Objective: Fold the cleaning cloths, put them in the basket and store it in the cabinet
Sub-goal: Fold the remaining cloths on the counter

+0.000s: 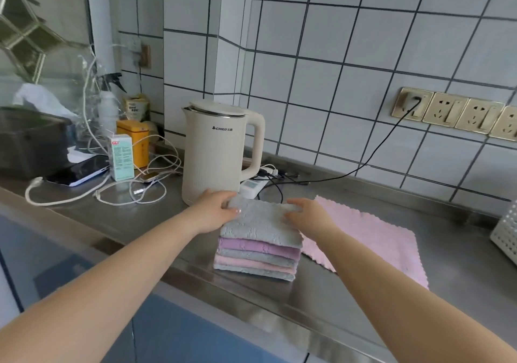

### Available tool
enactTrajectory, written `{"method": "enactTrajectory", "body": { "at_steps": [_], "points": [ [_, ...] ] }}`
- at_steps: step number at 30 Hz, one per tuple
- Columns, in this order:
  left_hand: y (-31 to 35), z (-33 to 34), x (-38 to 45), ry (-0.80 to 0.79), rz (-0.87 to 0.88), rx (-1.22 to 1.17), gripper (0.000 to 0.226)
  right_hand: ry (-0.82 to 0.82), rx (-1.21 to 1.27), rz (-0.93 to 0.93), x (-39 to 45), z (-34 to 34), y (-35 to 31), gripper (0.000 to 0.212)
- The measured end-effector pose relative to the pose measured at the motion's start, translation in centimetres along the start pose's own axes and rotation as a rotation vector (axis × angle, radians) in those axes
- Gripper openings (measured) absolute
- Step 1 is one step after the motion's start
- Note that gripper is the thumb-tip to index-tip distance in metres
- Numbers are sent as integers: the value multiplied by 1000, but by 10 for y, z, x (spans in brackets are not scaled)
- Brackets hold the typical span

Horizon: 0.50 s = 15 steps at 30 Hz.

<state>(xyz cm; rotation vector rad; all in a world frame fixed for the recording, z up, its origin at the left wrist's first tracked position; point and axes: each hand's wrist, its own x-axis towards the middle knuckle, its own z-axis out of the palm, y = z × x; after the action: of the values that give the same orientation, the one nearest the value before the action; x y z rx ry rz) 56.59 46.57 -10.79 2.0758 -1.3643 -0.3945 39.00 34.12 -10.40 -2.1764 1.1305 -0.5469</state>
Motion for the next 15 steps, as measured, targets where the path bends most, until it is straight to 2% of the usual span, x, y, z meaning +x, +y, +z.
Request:
{"method": "enactTrajectory", "body": {
  "at_steps": [2, 5, 7, 9, 15],
  "points": [
    [11, -3, 5, 137, 127, 193, 42, 99, -153, -152, 5, 0, -12, 28],
    [36, 6, 12, 132, 251, 377, 34, 73, -326, -299, 7, 14, -35, 24],
    [38, 20, 16, 51, 205, 527, 31, -52, -506, -268, 5, 29, -39, 28],
    [24, 36, 21, -51, 156, 582, 34, -164, -599, -201, 2, 43, -29, 35],
    [-5, 48, 23, -181, 71, 510, 51, -186, -520, -110, -2, 52, 3, 54]
  ]
}}
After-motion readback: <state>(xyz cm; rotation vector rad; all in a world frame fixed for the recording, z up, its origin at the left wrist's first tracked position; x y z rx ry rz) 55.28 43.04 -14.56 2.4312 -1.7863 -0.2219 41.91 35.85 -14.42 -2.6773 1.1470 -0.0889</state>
